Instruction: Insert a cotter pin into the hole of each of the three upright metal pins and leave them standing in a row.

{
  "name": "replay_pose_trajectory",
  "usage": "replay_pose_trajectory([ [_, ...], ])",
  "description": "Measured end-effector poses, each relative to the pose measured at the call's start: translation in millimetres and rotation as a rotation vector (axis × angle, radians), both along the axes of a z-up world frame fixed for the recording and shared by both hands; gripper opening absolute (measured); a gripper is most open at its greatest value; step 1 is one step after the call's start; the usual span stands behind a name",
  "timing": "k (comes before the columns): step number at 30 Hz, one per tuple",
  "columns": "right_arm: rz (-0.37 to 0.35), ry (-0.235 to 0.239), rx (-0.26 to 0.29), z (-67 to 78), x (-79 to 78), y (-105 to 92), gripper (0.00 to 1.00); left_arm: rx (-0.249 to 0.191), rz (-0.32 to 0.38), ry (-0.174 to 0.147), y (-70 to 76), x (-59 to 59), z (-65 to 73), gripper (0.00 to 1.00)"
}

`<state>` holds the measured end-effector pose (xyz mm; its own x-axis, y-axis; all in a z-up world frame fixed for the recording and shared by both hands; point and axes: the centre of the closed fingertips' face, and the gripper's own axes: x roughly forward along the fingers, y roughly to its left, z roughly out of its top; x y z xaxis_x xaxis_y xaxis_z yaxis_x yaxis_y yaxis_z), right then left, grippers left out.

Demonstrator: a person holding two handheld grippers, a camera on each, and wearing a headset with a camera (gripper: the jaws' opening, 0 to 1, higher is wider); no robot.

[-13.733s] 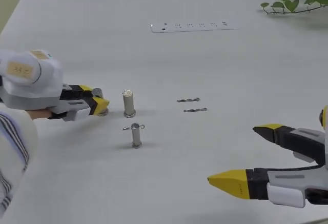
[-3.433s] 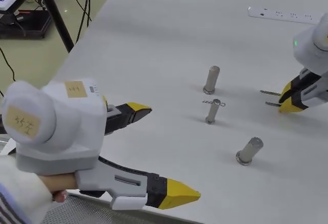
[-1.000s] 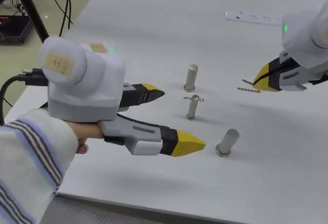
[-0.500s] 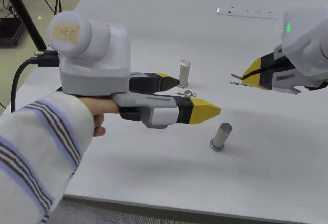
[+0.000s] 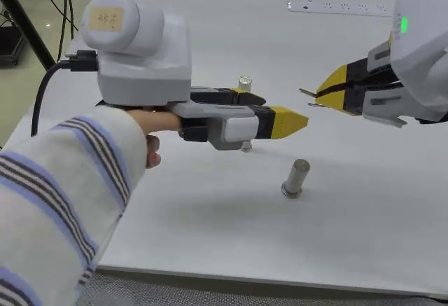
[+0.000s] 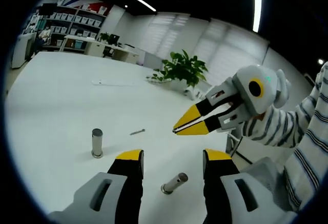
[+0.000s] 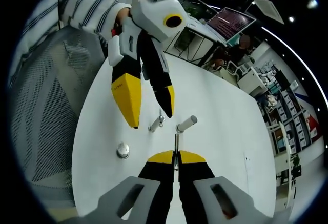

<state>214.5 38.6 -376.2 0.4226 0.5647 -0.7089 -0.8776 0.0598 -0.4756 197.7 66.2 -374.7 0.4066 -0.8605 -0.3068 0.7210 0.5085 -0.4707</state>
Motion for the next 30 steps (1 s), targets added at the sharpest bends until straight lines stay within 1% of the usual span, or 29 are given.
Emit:
replay_pose_trajectory([
  [2,0.004,-0.008,0.006,2.6,-3.2,2.1,0.0,-0.005,-0.001,0.002,-1.8,0.6,1.1,0.4],
  [4,0.009,-0.013,0.007,3.3,-5.8,3.5,0.0,-0.024,0.004,0.012,-4.1,1.8,3.5,0.36],
  [7,0.014,-0.019,0.005,3.3,-11.1,5.3,0.0,-0.039,0.02,0.018,-5.5,4.6,5.8,0.34],
  [10,0.024,-0.022,0.01,2.7,-18.5,8.5,0.0,-0.038,0.013,0.015,-8.3,3.6,6.6,0.3],
  [12,0.029,-0.025,0.011,2.5,-22.1,10.1,0.0,-0.034,0.006,0.02,-9.6,2.0,5.6,0.28],
  [14,0.028,-0.028,0.016,2.9,-23.4,11.0,0.0,-0.032,0.0,0.025,-10.4,0.5,4.7,0.24],
  [15,0.027,-0.028,0.019,3.4,-23.9,11.3,0.0,-0.033,-0.011,0.03,-11.6,-1.8,4.5,0.21],
  [16,0.025,-0.027,0.021,4.2,-24.5,11.4,0.0,-0.033,-0.013,0.029,-12.1,-2.6,4.8,0.16],
  [17,0.027,-0.027,0.024,4.9,-25.3,11.8,0.0,-0.035,-0.016,0.027,-12.7,-3.6,5.4,0.14],
  [24,0.024,-0.033,0.025,7.3,-25.9,10.6,0.0,-0.053,-0.026,0.041,-16.4,-6.4,8.6,0.09],
  [25,0.023,-0.03,0.024,7.1,-26.4,10.3,0.0,-0.057,-0.032,0.047,-16.0,-5.4,8.2,0.08],
  [27,0.015,-0.033,0.029,8.0,-25.9,10.1,0.0,-0.077,-0.032,0.064,-17.3,-5.4,9.9,0.05],
  [30,0.009,-0.027,0.038,8.1,-26.3,10.5,0.0,-0.084,-0.044,0.068,-18.5,-6.8,11.5,0.01],
])
